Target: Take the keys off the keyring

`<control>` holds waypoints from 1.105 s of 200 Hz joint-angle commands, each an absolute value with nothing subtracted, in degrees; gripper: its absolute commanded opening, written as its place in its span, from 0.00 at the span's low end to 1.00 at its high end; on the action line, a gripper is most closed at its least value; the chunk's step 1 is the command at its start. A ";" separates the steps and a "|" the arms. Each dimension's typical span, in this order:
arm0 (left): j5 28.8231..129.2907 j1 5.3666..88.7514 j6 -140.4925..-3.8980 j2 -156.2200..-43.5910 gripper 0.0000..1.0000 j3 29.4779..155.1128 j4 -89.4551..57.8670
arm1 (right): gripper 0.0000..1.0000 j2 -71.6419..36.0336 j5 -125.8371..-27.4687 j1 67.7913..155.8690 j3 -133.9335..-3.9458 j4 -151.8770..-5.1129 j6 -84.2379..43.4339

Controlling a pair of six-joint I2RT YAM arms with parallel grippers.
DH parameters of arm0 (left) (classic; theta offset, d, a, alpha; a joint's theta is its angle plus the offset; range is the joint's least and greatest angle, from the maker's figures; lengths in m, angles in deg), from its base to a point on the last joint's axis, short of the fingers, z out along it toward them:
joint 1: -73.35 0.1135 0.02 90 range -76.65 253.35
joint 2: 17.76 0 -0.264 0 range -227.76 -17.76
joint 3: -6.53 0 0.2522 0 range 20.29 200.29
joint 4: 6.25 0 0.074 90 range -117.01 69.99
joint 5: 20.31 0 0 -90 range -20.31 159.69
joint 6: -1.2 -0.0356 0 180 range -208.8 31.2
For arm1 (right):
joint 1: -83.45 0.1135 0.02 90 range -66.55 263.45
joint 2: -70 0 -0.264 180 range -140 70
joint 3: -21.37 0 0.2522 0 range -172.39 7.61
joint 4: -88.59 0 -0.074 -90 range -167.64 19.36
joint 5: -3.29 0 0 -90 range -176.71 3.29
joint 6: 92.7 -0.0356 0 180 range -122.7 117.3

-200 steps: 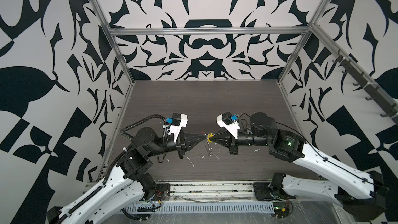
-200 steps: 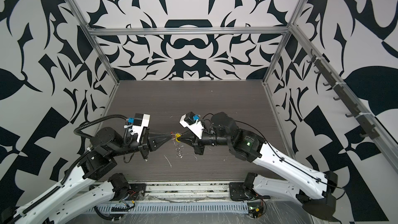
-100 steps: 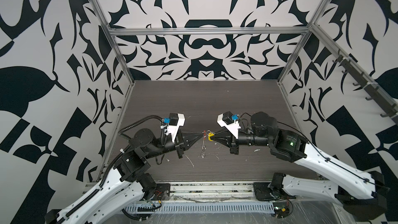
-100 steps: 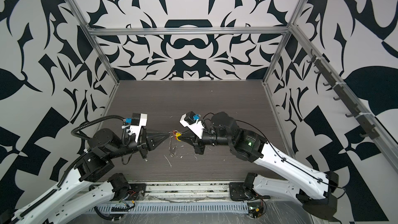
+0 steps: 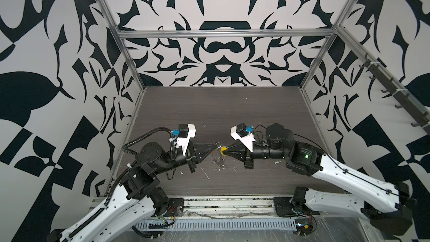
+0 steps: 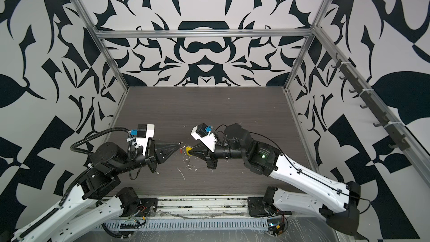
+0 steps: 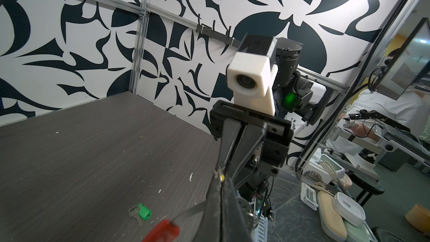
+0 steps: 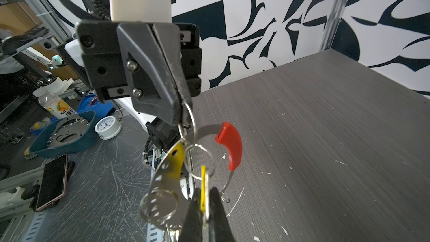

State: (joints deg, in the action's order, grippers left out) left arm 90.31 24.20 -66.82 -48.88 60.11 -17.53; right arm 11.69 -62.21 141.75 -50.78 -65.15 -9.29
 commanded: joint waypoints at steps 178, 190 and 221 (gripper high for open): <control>96.19 24.31 -66.59 -49.31 0.00 59.46 -8.54 | 0.48 19.28 -68.41 144.62 -52.91 -70.13 -8.41; 96.76 24.35 -66.43 -49.44 0.00 59.57 -8.42 | 0.49 18.10 -68.23 144.55 -53.49 -72.50 -9.15; 97.48 24.31 -66.28 -48.93 0.00 59.50 -8.33 | 0.51 15.66 -63.11 143.71 -53.82 -77.54 -11.71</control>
State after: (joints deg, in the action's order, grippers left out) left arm 95.92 24.25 -66.54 -49.68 59.28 -11.09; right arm 17.29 -66.35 144.29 -51.83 -70.71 -9.86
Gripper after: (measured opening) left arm 0.041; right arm 0.502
